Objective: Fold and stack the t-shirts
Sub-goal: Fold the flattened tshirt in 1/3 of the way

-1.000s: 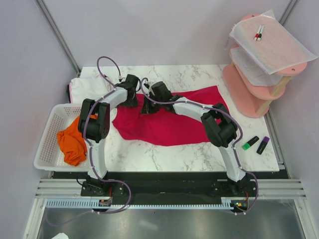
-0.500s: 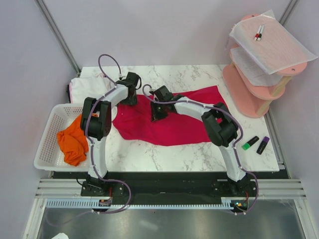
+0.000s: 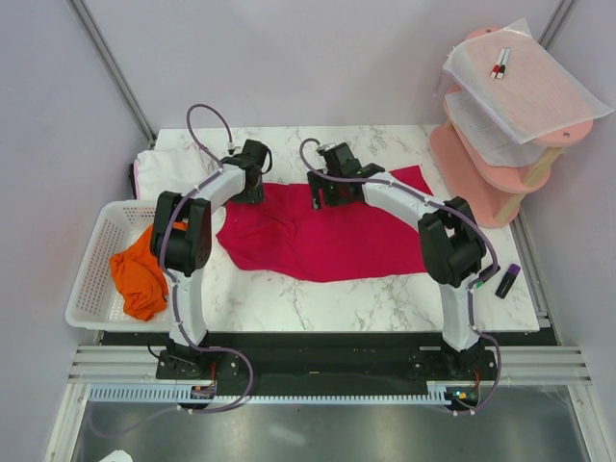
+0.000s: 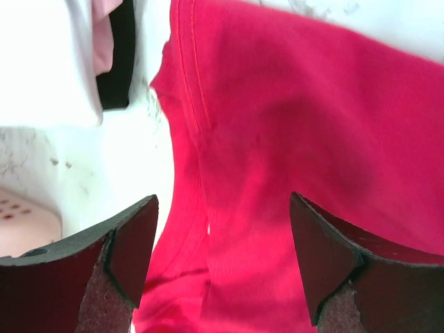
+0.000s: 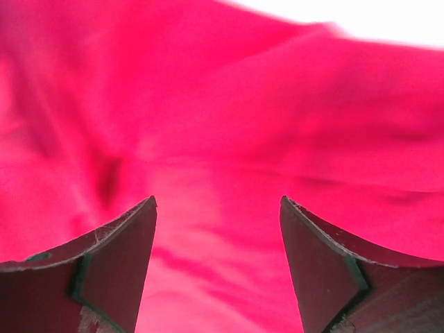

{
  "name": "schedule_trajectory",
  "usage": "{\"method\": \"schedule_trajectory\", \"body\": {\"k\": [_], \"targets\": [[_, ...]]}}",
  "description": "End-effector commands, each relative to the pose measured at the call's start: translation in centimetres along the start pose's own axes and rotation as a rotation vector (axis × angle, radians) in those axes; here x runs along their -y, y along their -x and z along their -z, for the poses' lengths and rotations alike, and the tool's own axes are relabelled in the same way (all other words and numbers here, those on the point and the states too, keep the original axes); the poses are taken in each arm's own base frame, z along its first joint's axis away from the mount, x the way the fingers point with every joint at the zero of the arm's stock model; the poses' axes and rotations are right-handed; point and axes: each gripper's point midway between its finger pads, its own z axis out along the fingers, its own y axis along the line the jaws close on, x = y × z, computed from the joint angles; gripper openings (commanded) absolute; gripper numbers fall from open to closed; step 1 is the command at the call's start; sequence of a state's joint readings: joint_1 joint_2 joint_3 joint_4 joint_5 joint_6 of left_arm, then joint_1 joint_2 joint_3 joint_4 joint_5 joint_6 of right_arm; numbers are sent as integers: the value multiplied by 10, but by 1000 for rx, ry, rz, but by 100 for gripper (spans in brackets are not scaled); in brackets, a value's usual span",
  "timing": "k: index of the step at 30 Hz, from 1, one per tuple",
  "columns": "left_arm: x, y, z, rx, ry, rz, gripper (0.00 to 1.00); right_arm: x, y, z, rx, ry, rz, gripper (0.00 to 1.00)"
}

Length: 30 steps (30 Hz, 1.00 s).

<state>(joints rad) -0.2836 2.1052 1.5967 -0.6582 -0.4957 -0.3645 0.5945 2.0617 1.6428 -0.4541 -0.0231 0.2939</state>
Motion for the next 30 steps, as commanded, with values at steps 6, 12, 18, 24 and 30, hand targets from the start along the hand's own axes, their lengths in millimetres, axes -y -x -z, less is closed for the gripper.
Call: {"method": "schedule_trajectory", "body": {"k": [6, 12, 18, 24, 30], "targets": [[18, 11, 50, 109, -87, -33, 82, 144, -4, 14, 74, -287, -196, 71], [27, 0, 43, 87, -86, -54, 81, 194, 0, 40, 163, -522, -193, 69], [29, -5, 40, 81, -74, -75, 81, 208, 9, 54, 268, -523, -276, 69], [28, -9, 37, 73, -66, -80, 81, 224, 8, 75, 437, -407, -494, 68], [32, -15, 33, 57, -71, -79, 81, 221, -7, 91, 590, -318, -716, 66]]}}
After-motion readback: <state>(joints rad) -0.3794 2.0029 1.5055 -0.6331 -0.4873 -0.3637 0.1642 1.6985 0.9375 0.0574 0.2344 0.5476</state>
